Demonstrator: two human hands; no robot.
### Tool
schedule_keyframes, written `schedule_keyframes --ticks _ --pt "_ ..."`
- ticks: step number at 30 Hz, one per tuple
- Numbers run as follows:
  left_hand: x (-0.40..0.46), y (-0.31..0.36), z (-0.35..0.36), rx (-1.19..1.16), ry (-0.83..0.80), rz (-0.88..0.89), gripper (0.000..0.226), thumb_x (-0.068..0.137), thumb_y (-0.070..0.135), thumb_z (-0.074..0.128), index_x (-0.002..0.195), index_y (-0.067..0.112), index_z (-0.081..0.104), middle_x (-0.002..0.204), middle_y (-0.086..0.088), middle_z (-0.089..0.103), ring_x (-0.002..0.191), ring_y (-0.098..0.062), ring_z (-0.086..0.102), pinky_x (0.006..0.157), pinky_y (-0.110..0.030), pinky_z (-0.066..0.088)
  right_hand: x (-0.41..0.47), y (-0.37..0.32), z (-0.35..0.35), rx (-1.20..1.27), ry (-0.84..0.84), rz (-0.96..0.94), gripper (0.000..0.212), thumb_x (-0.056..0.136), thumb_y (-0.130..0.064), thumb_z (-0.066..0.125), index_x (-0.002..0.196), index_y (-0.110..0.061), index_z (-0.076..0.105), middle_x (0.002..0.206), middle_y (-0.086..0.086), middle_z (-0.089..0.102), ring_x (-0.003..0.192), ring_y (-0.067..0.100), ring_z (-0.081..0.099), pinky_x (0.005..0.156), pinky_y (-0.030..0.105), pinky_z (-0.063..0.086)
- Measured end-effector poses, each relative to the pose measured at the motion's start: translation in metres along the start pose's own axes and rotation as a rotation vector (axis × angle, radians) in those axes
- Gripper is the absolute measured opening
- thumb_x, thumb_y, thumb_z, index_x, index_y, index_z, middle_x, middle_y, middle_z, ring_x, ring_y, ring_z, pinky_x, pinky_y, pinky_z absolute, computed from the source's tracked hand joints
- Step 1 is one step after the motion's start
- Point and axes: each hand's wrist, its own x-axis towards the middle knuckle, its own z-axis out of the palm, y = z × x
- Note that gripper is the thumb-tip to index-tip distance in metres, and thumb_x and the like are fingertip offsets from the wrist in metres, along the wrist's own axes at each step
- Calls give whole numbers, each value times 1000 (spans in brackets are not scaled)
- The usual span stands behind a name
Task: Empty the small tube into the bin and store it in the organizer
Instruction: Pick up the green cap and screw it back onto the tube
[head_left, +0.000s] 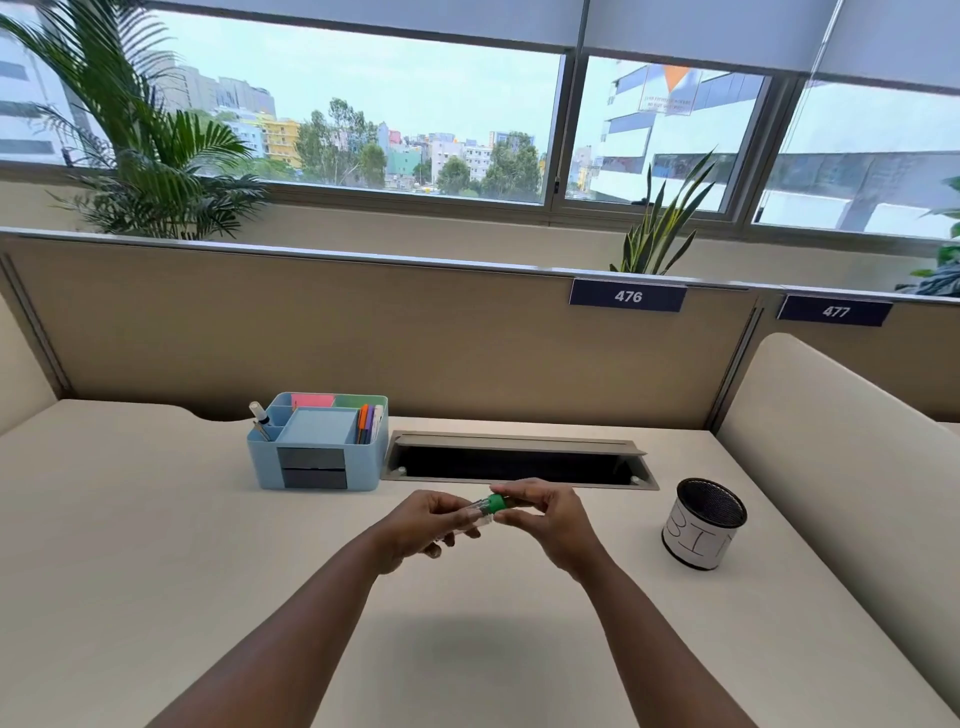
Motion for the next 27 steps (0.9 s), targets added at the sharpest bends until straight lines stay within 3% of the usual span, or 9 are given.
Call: schedule_keyframes --ticks 9,14,18,22,27 --pt "4 -2 1 -39 58 86 25 82 14 67 106 11 69 75 4 66 65 -9 49 58 -20 40 3 0 6 141 33 141 25 76 -3 70 100 6 67 91 21 69 66 9 66 61 14 57" --pt "6 -3 2 10 86 116 26 80 12 69 105 8 69 74 4 67 63 -7 51 54 -17 43 0 2 9 180 43 195 25 77 -1 68 99 8 66 95 25 68 73 19 65 62 15 58" --pt "3 -7 -4 -36 -28 50 20 87 24 60 100 13 71 78 3 71 59 -6 54 54 -16 47 -1 -1 6 159 -33 156 30 71 6 70 101 5 66 101 25 69 78 15 66 68 12 56" --pt "0 -6 -6 -128 -112 0 20 89 27 55 86 17 72 70 4 72 55 -6 52 50 -15 47 1 -5 4 124 -74 123 32 69 9 71 101 5 66 101 24 68 77 10 66 68 12 55" --pt "4 -4 -4 -74 -49 42 25 86 15 61 107 2 66 77 -1 68 58 -6 55 54 -16 50 2 -4 9 213 -37 182 25 76 2 67 100 10 64 96 27 67 72 18 66 63 15 57"
